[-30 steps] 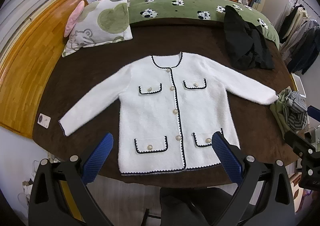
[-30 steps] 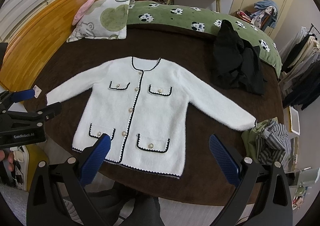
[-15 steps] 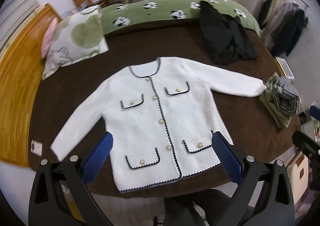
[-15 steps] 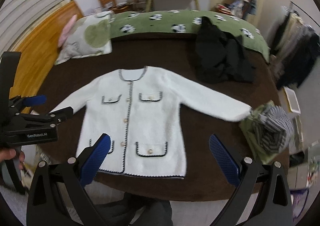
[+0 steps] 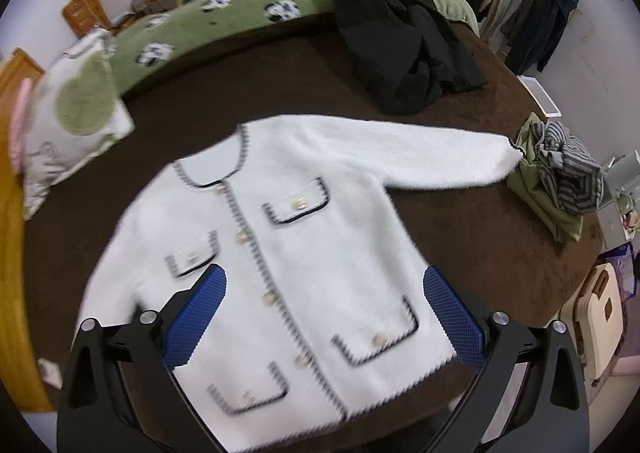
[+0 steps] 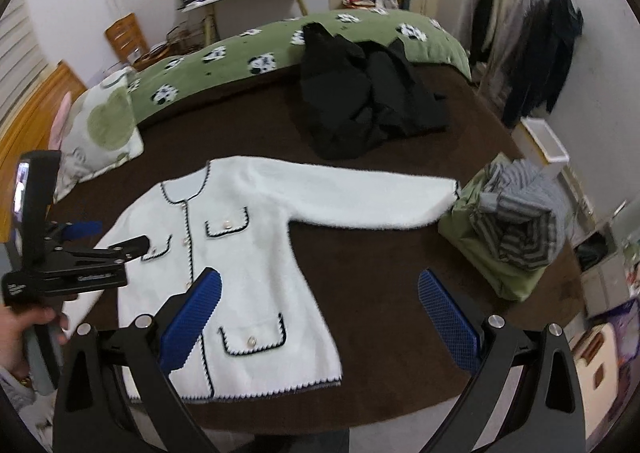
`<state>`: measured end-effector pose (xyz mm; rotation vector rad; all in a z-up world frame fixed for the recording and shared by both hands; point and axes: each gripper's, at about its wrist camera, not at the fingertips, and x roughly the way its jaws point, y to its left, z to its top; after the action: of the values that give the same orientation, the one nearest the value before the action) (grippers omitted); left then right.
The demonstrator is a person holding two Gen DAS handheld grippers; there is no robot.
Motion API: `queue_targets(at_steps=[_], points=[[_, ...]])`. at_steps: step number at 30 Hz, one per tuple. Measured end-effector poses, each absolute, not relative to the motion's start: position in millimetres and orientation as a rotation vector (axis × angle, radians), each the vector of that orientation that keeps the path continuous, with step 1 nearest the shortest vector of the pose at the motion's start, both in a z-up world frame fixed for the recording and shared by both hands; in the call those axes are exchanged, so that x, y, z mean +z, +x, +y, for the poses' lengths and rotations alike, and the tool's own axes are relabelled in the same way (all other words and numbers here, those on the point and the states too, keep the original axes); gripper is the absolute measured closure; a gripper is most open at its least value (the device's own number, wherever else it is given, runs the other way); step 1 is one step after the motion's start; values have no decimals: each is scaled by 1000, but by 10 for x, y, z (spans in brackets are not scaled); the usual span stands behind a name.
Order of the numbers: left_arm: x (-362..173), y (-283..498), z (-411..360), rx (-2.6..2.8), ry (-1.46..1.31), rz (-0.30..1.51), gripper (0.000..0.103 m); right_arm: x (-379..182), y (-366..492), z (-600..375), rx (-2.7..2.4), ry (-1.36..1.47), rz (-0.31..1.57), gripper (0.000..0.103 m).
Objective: Fold large clothes
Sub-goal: 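Move both tools toward the cardigan sleeves, then grasp the sleeve cuff with the right tool and lift it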
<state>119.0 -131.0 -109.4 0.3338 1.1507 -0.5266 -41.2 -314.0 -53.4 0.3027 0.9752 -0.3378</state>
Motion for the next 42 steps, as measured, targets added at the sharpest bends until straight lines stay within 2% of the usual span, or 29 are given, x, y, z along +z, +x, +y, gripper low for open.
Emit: queue_targets(at_steps=[5, 8, 12, 17, 25, 35, 42], points=[[-1916, 1628, -1884, -532, 397, 1135, 6, -1217, -185, -3604, -368, 363, 954, 6], [-2380, 1946, -2111, -493, 334, 1156, 6, -1642, -73, -3936, -394, 399, 946, 6], [-2890, 2239, -2350, -463, 312, 1169, 6, -2217, 14, -4450, -458, 491, 916, 6], [-3363, 2481, -2615, -458, 323, 1181, 6, -2602, 36, -4871, -503, 604, 867, 6], [-3759, 2525, -2793, -470, 355, 1205, 5, -2933, 127, -5310, -497, 741, 770, 6], [-3735, 2412, -2742, -484, 364, 1170, 5, -3332, 424, -5670, -694, 766, 722, 5], [-3718, 2447, -2745, -488, 358, 1159, 5, -3536, 585, -5639, -860, 645, 746, 4]])
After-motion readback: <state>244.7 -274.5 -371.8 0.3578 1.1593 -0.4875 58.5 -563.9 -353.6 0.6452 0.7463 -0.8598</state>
